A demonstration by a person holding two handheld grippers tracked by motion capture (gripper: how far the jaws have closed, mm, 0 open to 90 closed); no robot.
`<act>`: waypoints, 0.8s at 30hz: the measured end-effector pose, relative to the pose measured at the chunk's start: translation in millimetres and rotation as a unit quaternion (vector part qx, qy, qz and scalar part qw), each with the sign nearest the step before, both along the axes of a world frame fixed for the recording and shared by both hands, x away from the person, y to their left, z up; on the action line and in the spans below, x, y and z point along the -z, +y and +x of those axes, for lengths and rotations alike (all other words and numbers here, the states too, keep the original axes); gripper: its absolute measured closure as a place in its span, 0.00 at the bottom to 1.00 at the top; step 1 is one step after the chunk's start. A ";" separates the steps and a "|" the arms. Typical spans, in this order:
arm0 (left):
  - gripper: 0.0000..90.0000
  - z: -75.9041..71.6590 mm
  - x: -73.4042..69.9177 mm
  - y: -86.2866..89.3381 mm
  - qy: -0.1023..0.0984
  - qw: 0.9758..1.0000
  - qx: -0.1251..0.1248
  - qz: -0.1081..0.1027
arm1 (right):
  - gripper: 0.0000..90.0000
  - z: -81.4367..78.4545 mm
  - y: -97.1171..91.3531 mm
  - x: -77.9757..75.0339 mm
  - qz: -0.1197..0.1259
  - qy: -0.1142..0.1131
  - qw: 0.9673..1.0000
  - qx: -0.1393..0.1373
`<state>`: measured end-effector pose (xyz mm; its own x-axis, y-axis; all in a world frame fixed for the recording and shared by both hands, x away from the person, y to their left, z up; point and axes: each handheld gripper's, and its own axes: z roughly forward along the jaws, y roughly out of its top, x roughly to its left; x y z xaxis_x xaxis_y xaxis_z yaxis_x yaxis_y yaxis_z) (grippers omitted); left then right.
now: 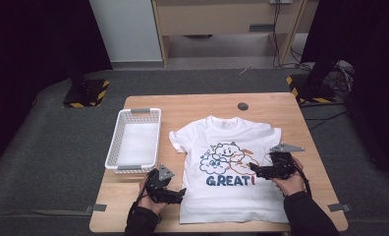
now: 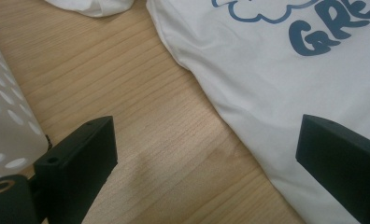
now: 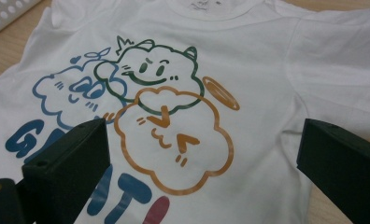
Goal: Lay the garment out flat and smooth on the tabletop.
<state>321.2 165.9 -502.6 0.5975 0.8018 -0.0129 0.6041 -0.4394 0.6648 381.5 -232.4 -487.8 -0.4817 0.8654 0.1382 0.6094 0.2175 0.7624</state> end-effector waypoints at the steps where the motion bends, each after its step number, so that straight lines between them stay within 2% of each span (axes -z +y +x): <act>1: 0.06 -0.5 -0.2 0.9 -0.002 1.000 0.000 0.002 | 0.03 -1.8 -0.2 -0.2 -0.003 -0.002 1.000 -0.002; 6: 0.06 -2.5 -1.2 8.3 -0.008 1.000 -0.006 0.005 | 0.03 -10.8 -4.1 -2.4 -0.004 -0.004 1.000 -0.005; 11: 0.06 -6.6 -0.1 16.9 -0.003 1.000 -0.014 0.005 | 0.03 -18.3 -9.8 -2.5 -0.015 -0.007 1.000 -0.002; 13: 0.06 -7.9 0.7 19.9 0.001 1.000 -0.015 0.011 | 0.03 -20.5 -12.8 -1.6 -0.018 -0.006 1.000 -0.002; 19: 0.06 -9.6 1.8 27.8 0.003 1.000 -0.026 0.016 | 0.03 -21.5 -20.4 3.4 -0.023 0.009 1.000 -0.007; 24: 0.05 -12.8 4.4 37.9 0.015 0.999 -0.036 0.020 | 0.03 -22.3 -27.2 6.4 -0.024 0.017 1.000 -0.008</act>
<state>308.3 203.8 -507.0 0.5381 0.8429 0.0024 0.6549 -0.4199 0.6283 359.1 -259.6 -494.2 -0.4909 0.8638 0.1137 0.6308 0.2624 0.7303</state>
